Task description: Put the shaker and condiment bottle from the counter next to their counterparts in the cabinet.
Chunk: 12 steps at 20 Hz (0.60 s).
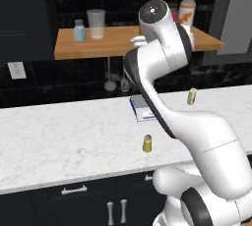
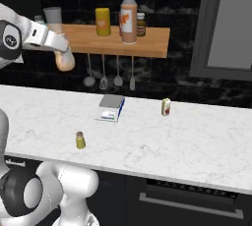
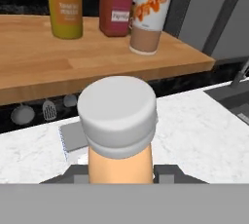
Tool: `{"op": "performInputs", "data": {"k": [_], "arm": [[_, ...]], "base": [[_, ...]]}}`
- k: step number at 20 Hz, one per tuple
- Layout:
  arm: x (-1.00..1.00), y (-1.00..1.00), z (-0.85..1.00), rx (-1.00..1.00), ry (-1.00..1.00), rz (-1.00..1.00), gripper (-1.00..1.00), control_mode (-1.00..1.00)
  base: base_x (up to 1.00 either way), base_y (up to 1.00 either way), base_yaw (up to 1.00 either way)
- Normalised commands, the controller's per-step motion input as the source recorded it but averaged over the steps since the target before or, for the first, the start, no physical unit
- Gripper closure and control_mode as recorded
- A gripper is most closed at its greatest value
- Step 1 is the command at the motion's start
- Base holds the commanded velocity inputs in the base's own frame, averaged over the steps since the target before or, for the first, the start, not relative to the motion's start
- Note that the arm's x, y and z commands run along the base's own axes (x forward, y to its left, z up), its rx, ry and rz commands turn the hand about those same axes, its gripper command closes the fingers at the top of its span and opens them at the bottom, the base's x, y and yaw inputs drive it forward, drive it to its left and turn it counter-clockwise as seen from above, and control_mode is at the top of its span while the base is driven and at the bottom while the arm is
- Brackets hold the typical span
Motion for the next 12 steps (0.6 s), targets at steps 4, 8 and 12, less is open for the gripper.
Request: {"op": "performInputs", "data": {"k": [4,8,12], "arm": [[0.06,-0.26,0.18,0.12,-0.07,0.16,1.0,-1.0],[0.29,-0.25,0.31,0.09,-0.02,0.07,1.0,-1.0],[0.3,-0.24,0.57,0.07,0.0,0.06,1.0,-1.0]], "base": [[0.0,0.0,0.0],[0.0,0.0,0.0],[0.0,0.0,0.0]]}}
